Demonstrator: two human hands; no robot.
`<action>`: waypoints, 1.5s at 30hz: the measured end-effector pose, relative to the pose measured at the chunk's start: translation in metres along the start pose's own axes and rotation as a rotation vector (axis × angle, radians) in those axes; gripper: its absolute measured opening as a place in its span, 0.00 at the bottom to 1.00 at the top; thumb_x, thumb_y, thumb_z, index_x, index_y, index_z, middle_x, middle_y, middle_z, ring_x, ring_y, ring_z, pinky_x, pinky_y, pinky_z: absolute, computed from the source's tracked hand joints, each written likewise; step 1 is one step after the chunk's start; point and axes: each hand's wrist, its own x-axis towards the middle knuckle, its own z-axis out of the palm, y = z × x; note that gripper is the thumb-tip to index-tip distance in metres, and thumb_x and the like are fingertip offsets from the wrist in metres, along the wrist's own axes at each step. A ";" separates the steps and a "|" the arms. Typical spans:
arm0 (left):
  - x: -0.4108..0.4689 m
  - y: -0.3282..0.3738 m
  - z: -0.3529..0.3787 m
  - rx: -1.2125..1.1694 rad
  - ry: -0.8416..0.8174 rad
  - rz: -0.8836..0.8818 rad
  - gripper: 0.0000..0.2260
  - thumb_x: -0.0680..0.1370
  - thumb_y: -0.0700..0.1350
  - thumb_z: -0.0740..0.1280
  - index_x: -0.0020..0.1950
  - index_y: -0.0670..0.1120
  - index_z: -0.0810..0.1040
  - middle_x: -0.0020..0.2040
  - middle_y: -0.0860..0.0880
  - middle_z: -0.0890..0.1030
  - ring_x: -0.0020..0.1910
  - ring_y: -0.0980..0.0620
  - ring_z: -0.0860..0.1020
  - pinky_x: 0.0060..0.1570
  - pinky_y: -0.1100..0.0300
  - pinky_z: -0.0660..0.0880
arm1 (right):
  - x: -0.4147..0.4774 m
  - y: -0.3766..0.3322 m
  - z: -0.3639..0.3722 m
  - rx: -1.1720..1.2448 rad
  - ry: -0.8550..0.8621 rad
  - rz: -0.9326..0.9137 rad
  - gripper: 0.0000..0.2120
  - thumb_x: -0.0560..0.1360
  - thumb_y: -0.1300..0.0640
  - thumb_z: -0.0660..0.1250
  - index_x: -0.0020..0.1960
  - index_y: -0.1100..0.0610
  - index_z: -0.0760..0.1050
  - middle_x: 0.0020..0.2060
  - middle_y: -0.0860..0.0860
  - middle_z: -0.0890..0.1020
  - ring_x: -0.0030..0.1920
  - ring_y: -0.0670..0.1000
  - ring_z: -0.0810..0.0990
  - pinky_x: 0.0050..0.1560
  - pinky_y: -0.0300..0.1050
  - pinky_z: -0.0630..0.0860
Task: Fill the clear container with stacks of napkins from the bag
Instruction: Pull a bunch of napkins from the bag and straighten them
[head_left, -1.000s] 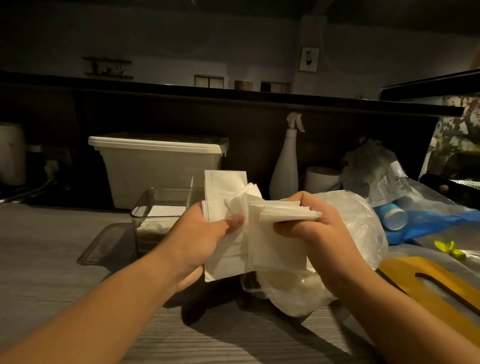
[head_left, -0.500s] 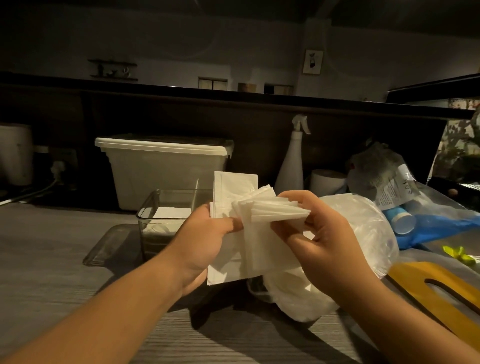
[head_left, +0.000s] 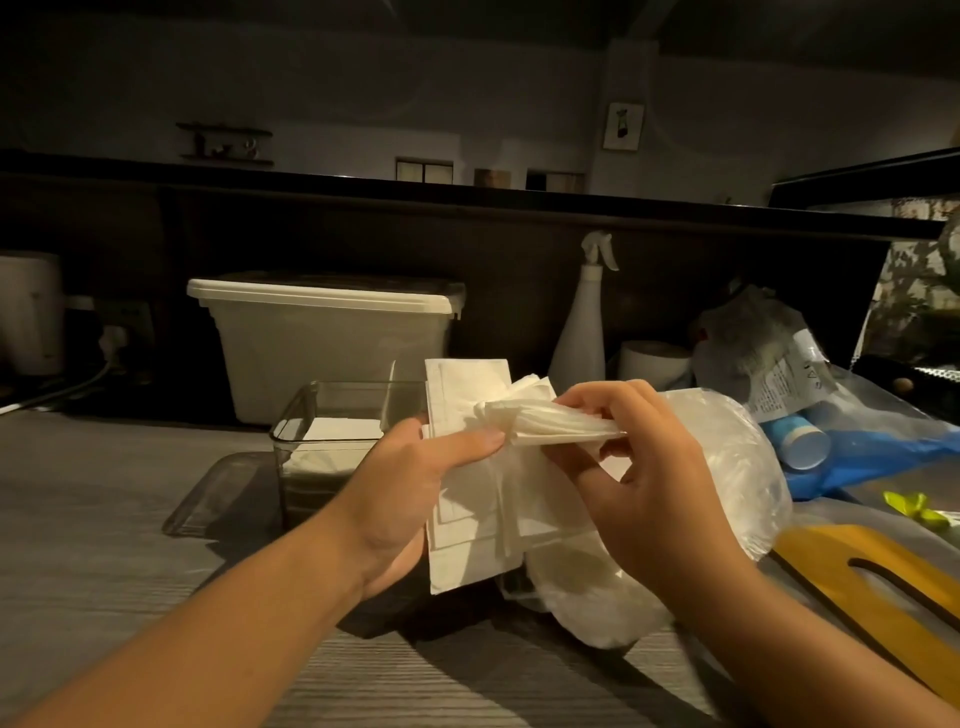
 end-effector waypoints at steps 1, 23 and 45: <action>0.001 -0.001 0.001 -0.007 0.020 0.003 0.25 0.67 0.46 0.72 0.63 0.43 0.76 0.49 0.45 0.86 0.47 0.48 0.85 0.42 0.54 0.80 | 0.000 0.002 0.000 0.015 0.010 0.016 0.18 0.73 0.56 0.75 0.56 0.41 0.72 0.52 0.38 0.76 0.51 0.40 0.75 0.46 0.31 0.77; 0.003 0.000 -0.001 -0.006 0.141 0.032 0.03 0.79 0.40 0.67 0.51 0.47 0.78 0.36 0.51 0.86 0.32 0.54 0.84 0.29 0.59 0.79 | 0.004 -0.007 -0.010 0.518 -0.188 0.245 0.08 0.70 0.64 0.75 0.46 0.53 0.82 0.42 0.48 0.85 0.46 0.48 0.85 0.44 0.42 0.82; 0.008 -0.018 -0.008 0.316 -0.031 0.068 0.33 0.63 0.52 0.82 0.65 0.47 0.77 0.55 0.47 0.85 0.56 0.48 0.83 0.56 0.47 0.80 | -0.001 -0.008 0.003 0.256 -0.059 0.326 0.18 0.69 0.51 0.77 0.54 0.44 0.74 0.50 0.40 0.79 0.49 0.43 0.80 0.40 0.35 0.81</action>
